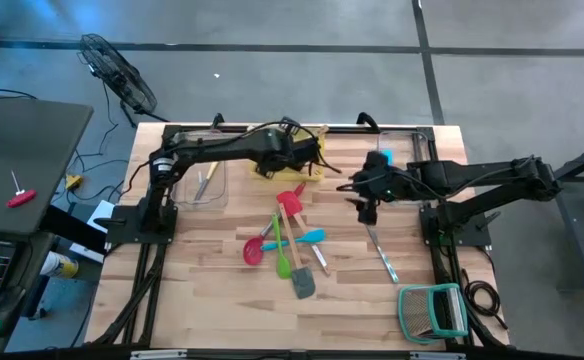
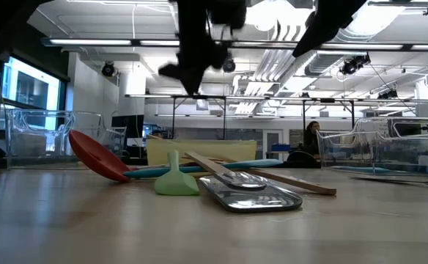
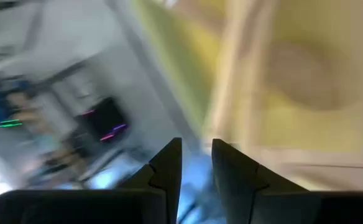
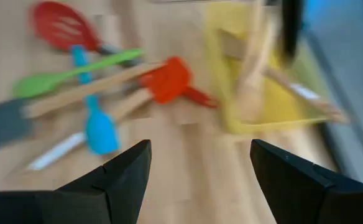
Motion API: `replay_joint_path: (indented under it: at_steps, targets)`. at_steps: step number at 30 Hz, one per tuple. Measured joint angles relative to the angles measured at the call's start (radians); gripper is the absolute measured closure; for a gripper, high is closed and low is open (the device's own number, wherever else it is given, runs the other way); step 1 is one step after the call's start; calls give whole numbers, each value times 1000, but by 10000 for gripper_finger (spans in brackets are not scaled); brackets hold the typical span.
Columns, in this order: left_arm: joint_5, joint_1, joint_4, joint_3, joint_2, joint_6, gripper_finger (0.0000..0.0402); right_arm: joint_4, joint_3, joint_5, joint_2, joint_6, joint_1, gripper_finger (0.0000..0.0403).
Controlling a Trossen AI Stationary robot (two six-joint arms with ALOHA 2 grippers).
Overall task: Pick & Place Kitchen Items
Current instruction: Put the white knife into the left transparent bin
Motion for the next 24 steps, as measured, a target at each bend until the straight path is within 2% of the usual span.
replay_joint_path:
  at_steps: [3, 6, 10, 12, 13, 15, 24]
  targets:
    - [195, -35, -154, 108, -28, -192, 318, -6, 0, -104, 0, 38, 23, 135]
    - [474, -50, -309, 188, -54, -366, 318, -17, 0, -236, 0, 90, 43, 135]
    - [859, -50, -334, 197, -107, -535, 317, -58, 0, -432, 0, 214, 71, 135]
    - [984, -55, -341, 187, -133, -570, 318, -93, 0, -508, 2, 273, 89, 135]
    - [1019, -65, -340, 178, -145, -587, 318, -111, 0, -524, 2, 306, 101, 135]
    - [1024, -88, -339, 156, -163, -593, 318, -155, 0, -517, 3, 382, 130, 135]
    - [999, -245, -275, 45, -164, -613, 318, -304, 0, -305, 3, 753, 274, 135]
